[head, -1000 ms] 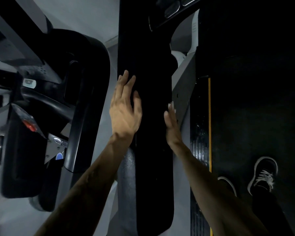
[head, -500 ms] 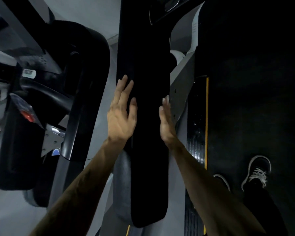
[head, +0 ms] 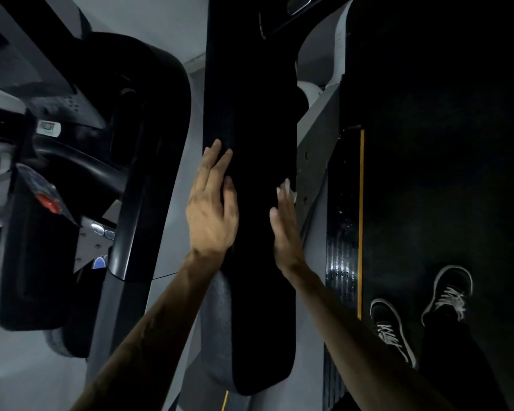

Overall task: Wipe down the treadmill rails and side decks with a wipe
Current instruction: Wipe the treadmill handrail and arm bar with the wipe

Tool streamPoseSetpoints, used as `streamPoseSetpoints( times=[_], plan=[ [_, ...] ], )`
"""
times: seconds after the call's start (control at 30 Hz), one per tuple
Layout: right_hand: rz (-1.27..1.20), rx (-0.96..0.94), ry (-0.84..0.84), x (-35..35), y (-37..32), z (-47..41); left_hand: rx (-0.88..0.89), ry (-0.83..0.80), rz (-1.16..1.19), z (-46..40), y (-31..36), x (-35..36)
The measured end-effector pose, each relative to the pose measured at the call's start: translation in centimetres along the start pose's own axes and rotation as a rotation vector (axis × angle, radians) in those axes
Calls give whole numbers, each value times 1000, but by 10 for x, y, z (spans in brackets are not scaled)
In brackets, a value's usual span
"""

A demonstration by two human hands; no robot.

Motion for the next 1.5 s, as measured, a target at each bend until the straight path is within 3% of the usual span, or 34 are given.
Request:
streamPoseSetpoints(
  times=[0.27,0.33,0.5,0.63,0.83,1.17,1.33,1.43,1.5],
  plan=[
    [-147,221,-55,-5,40,14,0,17,5,-2,-1,0],
    [-109,170,-23,1,34,28,2,18,-6,-2,-1,0],
    [104,-163,21,4,-14,9,8,24,-22,-1,0,-1],
    [41,-59,17,-6,-4,-25,15,29,-39,-2,0,0],
    [-73,218,-23,-4,39,15,20,43,-44,-3,0,-1],
    [161,-114,2,1,-20,-10,48,61,-57,-3,0,-1],
    [-32,200,-61,-8,21,8,43,63,-45,-3,-1,-2],
    [-56,154,9,0,20,29,46,61,-45,-4,-1,-2],
    [26,18,12,8,2,37,52,62,-49,-4,-1,-2]
  ],
)
Point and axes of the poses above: each hand's wrist, its own z-axis away from the middle knuckle, its own x-axis out of the palm, y = z × x, the point moved 9 cm from there along -z, towards the middle knuckle, and after that the axes turned 1 degree about z, right-handed, at the moved point
